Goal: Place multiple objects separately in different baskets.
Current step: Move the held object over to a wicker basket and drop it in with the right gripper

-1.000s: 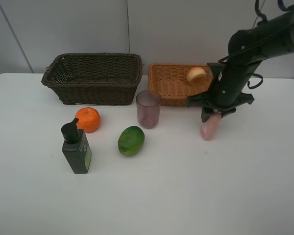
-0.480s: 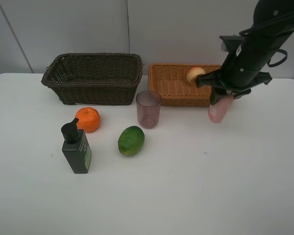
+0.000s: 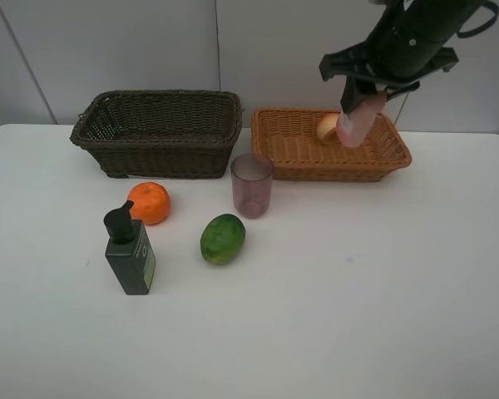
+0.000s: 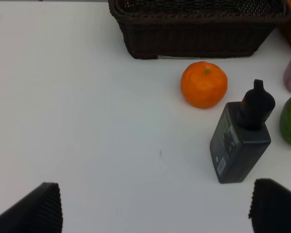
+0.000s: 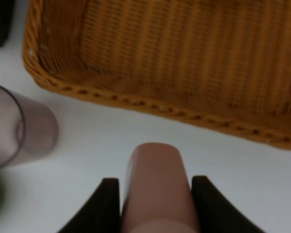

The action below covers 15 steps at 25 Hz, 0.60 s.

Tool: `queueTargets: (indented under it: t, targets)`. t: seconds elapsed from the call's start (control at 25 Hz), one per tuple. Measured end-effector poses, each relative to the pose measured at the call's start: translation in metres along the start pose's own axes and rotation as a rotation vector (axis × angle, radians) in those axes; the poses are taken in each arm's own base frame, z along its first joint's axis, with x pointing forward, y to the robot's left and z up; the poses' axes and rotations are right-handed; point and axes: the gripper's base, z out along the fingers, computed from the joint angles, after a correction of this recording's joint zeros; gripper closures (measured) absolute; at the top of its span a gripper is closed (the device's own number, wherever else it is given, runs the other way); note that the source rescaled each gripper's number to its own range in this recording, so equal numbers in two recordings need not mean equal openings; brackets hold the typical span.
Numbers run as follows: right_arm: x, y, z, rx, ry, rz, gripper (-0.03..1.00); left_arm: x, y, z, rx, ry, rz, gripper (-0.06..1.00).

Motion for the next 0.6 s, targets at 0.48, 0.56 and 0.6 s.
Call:
queueTargets:
  t: [0.48, 0.56, 0.6]
  targets:
    - [-0.064, 0.075, 0.004, -0.163, -0.18, -0.154, 0.96, 0.0, 0.0, 0.0, 0.0, 0.0, 0.0, -0.06]
    - [-0.071, 0.088, 0.018, -0.174, -0.182, -0.171, 0.96, 0.0, 0.0, 0.0, 0.0, 0.0, 0.0, -0.06]
    - [-0.074, 0.095, 0.024, -0.18, -0.183, -0.182, 0.96, 0.0, 0.0, 0.0, 0.0, 0.0, 0.0, -0.06]
